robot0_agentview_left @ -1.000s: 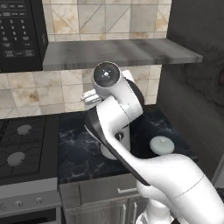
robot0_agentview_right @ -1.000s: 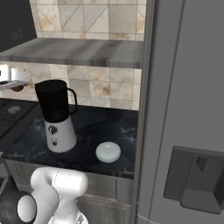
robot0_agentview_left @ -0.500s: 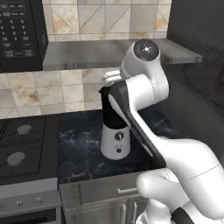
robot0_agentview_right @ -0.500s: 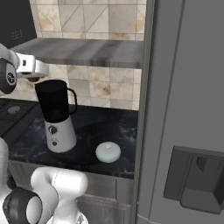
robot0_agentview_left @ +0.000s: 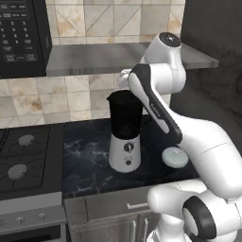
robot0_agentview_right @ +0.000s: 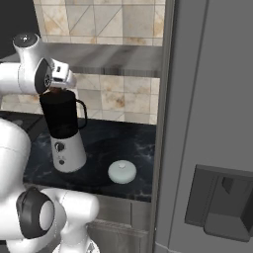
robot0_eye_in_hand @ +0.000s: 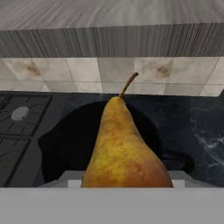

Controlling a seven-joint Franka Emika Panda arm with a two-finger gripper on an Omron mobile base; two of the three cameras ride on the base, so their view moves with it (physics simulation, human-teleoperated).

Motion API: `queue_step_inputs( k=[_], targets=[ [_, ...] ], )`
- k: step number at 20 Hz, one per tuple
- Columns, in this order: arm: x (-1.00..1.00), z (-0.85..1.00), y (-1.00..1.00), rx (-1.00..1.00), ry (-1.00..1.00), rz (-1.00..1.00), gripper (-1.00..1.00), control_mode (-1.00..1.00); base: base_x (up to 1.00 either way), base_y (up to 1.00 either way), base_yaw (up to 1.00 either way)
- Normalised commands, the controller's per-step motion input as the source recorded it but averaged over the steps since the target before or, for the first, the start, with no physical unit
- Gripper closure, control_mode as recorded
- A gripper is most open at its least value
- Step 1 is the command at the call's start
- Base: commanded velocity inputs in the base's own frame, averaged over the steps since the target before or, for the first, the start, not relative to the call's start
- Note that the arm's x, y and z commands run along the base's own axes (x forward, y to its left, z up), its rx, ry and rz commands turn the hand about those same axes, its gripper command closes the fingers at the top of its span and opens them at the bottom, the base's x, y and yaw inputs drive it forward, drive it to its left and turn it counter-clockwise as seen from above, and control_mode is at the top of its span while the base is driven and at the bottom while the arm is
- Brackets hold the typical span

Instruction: Open the blender lid, put the pear in the blender, close the lid, and start the blender.

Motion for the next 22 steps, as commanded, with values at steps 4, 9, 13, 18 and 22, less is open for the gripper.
queue_step_inputs(
  k=[4, 9, 13, 18, 22],
  targets=[
    [0.36, -0.52, 0.0, 0.0, 0.22, 0.08, 1.0, -1.0, 0.0, 0.0, 0.0],
    [0.35, -0.42, 0.08, 0.0, 0.18, 0.07, 1.0, -1.0, 0.0, 0.0, 0.0],
    [0.08, -0.15, 0.31, -0.05, 0.06, 0.02, 1.0, -1.0, 0.0, 0.0, 0.0],
    [0.01, -0.15, 0.37, -0.1, 0.01, 0.0, 1.0, -1.0, 0.0, 0.0, 0.0],
    [0.06, -0.48, 0.09, -0.07, 0.08, 0.01, 1.0, -1.0, 0.0, 0.0, 0.0]
  ],
)
